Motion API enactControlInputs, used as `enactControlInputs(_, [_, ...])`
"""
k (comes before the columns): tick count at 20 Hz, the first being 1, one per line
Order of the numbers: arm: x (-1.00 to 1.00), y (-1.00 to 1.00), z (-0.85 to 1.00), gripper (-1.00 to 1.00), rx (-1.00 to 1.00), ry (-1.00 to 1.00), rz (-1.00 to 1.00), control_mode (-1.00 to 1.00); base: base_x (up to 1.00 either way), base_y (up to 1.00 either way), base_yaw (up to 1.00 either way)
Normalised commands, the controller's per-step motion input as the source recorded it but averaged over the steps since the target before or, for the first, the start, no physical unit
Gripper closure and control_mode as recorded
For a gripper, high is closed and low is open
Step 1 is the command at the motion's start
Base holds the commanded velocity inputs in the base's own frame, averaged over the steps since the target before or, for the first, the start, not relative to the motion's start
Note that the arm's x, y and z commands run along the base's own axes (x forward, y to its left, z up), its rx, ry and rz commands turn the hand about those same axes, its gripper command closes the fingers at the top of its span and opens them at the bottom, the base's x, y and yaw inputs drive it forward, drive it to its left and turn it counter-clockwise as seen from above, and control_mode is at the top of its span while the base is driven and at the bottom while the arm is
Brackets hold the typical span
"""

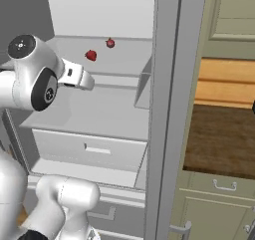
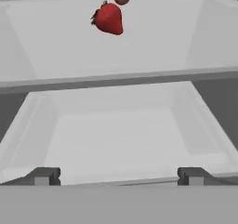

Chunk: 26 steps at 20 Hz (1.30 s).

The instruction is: Take the strawberry from the fridge and place it on top of the pancake, located on the dining counter.

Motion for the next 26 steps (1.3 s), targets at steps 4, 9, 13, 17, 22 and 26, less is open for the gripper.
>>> enactControlInputs(4, [0.66,0.03,0.00,-1.00,-0.01,-0.09,0.00,-1.00,0.00,0.00,0.00])
enactControlInputs(9, [0.15,0.00,0.21,-1.00,-0.02,-0.45,0.00,-1.00,0.00,0.00,0.00])
enactControlInputs(13, [0.38,0.00,0.43,-1.00,0.00,-0.21,0.00,-1.00,0.00,0.00,0.00])
enactControlInputs(17, [0.76,0.00,0.32,-1.00,0.00,0.18,0.01,-1.00,0.00,0.00,0.00])
enactControlInputs(22, [0.79,0.00,0.00,-1.00,0.00,0.23,0.00,-1.00,0.00,0.00,0.00])
enactControlInputs(26, [0.65,0.00,-0.03,-1.00,0.00,0.12,0.00,-1.00,0.00,0.00,0.00])
